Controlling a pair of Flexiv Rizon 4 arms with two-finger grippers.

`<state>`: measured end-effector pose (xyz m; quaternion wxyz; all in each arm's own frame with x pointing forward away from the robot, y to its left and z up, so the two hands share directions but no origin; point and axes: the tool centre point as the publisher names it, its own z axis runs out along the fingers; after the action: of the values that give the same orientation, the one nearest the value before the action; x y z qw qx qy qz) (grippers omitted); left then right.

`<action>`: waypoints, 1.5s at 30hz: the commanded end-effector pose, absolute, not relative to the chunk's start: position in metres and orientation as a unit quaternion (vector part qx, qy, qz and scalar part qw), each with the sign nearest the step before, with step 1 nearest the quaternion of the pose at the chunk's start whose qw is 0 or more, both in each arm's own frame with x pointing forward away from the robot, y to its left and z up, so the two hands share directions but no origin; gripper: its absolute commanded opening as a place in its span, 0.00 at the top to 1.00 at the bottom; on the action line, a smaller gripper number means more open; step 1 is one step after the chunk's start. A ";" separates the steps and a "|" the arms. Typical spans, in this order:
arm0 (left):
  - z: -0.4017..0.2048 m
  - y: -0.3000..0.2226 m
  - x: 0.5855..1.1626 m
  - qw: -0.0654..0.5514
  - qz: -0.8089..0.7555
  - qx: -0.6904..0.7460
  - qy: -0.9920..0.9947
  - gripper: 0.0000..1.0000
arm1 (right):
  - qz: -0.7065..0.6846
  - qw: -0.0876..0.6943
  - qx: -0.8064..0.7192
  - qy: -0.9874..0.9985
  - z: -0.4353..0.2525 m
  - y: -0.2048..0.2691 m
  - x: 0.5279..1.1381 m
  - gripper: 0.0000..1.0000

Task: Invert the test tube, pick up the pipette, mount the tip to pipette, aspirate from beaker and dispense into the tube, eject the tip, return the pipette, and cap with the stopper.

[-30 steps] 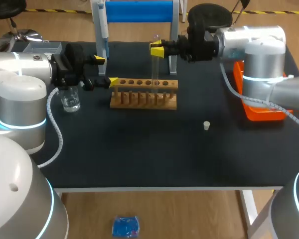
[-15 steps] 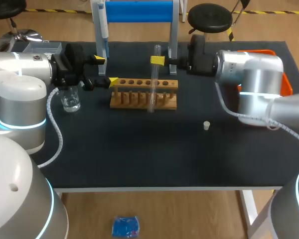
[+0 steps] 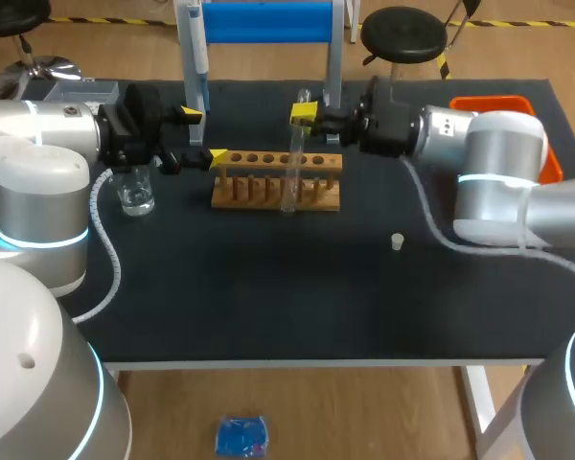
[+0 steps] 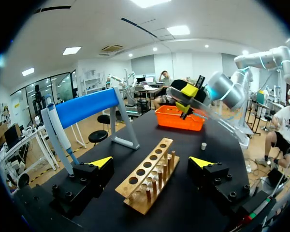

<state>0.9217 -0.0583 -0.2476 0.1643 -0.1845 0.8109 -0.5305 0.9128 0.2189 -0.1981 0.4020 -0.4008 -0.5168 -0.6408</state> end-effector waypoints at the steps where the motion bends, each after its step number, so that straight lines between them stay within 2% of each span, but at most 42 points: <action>1: -0.248 -0.058 0.922 0.164 -0.531 -0.183 0.811 0.00 | -0.504 0.516 -0.479 -0.500 -0.189 0.215 0.921 1.00; 12: -0.248 -0.058 0.922 0.164 -0.531 -0.183 0.811 0.00 | -0.455 0.529 -0.503 -0.510 -0.206 0.221 0.917 1.00; 40: -0.248 -0.058 0.922 0.164 -0.531 -0.183 0.811 0.00 | -0.489 0.524 -0.487 -0.500 -0.213 0.222 0.914 1.00; 42: -0.225 -0.062 0.925 0.289 -0.569 -0.040 0.769 0.00 | -0.489 0.524 -0.487 -0.500 -0.213 0.222 0.914 1.00; 45: -0.193 -0.062 0.910 0.419 -0.627 0.096 0.649 0.00 | -0.489 0.524 -0.487 -0.500 -0.213 0.222 0.914 1.00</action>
<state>0.9274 -0.0701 -0.2125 0.2003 -0.1333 0.8069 -0.5395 0.9149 0.2220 -0.2135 0.5247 -0.4865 -0.4989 -0.4890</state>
